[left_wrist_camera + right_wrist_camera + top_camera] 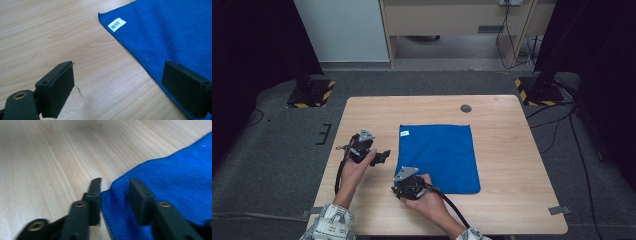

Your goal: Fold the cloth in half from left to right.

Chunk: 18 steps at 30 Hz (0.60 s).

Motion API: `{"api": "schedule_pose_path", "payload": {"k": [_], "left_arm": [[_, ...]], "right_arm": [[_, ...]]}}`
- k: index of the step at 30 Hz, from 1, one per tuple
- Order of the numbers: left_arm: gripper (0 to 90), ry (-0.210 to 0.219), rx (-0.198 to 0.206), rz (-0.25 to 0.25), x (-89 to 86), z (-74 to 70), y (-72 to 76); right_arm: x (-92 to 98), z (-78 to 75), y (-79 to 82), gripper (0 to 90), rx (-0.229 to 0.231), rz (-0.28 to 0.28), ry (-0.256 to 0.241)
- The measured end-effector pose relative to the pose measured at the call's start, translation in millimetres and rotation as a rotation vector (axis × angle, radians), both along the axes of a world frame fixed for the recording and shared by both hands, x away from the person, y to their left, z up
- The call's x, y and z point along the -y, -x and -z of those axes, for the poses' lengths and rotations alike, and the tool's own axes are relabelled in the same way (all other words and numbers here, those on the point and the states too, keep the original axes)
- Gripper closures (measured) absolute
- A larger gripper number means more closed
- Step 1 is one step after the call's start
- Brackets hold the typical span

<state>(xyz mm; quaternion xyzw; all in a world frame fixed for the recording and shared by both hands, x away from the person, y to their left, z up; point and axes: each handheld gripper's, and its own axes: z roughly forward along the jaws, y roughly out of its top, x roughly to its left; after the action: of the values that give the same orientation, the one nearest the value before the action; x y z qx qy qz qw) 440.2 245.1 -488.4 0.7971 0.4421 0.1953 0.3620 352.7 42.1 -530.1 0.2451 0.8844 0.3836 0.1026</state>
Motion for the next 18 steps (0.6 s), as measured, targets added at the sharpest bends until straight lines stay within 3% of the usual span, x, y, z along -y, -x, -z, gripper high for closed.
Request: {"api": "schedule_pose_path", "payload": {"k": [3, 5, 8, 13, 18], "left_arm": [[10.8, -0.003, -0.004, 0.009, 1.1, 0.2, -2.6], [11.0, 0.006, -0.005, 0.017, 2.4, -0.9, -5.0], [11.2, 0.026, -0.005, 0.034, 6.3, -4.0, -11.2], [12.6, 0.020, -0.005, 0.043, 13.0, -4.7, -25.4], [17.9, -0.017, -0.033, 0.036, 20.4, 3.9, -53.3]], "right_arm": [[1.4, -1.3, -4.3, 81.2, 0.006, 0.019, 0.016], [2.2, -1.7, -6.8, 85.6, -0.004, 0.030, 0.014], [2.5, -2.1, -5.6, 86.4, -0.006, 0.033, 0.004], [1.4, -4.0, 0.6, 86.6, -0.024, 0.029, -0.040], [-1.8, -5.9, 8.4, 86.6, -0.047, 0.007, -0.069]]}}
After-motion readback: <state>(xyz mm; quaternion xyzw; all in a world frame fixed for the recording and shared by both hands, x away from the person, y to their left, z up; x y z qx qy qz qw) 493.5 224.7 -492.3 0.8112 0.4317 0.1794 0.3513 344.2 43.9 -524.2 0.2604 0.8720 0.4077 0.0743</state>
